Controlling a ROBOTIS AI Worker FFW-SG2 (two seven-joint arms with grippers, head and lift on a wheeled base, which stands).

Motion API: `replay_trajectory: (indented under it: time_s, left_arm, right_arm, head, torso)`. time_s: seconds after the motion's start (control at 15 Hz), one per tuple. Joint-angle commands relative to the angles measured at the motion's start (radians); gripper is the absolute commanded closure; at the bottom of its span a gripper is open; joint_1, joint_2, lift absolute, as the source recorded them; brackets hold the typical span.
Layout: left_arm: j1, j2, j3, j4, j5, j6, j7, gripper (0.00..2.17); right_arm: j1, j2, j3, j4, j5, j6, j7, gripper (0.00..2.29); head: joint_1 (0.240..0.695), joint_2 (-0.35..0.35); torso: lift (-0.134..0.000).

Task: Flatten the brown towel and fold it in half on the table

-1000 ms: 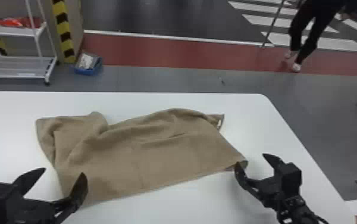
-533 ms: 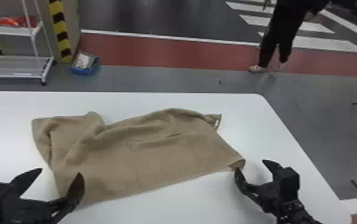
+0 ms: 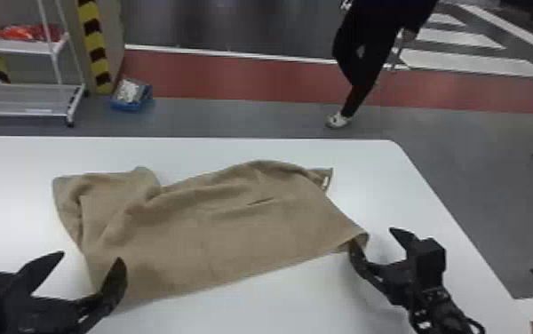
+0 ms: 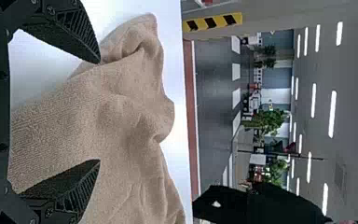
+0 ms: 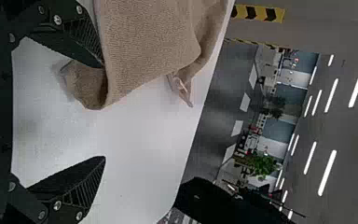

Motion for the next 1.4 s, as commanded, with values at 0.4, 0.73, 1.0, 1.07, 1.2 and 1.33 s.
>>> replay_trajectory:
  time_s: [0.4,0.73,1.0,1.07,1.2,1.33]
  left_arm:
    - [0.006,-0.003,0.004,-0.002,0.004,0.000,0.003,0.13]
    - [0.008,-0.003,0.004,-0.002,0.004,0.000,0.003,0.13]
    - [-0.002,-0.003,0.008,0.002,0.007,0.000,0.006,0.13]
    - [-0.005,-0.003,0.008,0.006,0.007,0.000,0.006,0.13]
    - [-0.015,-0.003,0.007,0.017,0.014,0.000,0.006,0.13]
    - [-0.023,-0.003,0.007,0.026,0.018,0.000,0.007,0.13]
  right_arm:
    - [-0.024,-0.006,-0.004,0.003,0.027,0.077,0.004,0.20]
    - [-0.086,-0.004,0.007,0.050,0.027,0.062,0.001,0.66]
    - [-0.096,-0.007,0.007,0.061,0.047,0.062,0.004,1.42]
    - [-0.097,-0.012,0.007,0.058,0.062,0.056,0.005,1.44]
    - [-0.096,-0.032,0.008,0.042,0.115,0.000,0.030,1.47]
    - [-0.091,-0.067,0.010,0.003,0.231,-0.107,0.073,1.47]
  head:
    - [0.695,-0.203]
    - [0.695,-0.199]
    - [0.695,-0.191]
    - [0.695,-0.189]
    - [0.695,-0.190]
    - [0.695,-0.188]
  torso:
    - [-0.128]
    - [-0.128]
    - [-0.128]
    - [-0.128]
    - [-0.128]
    - [-0.128]
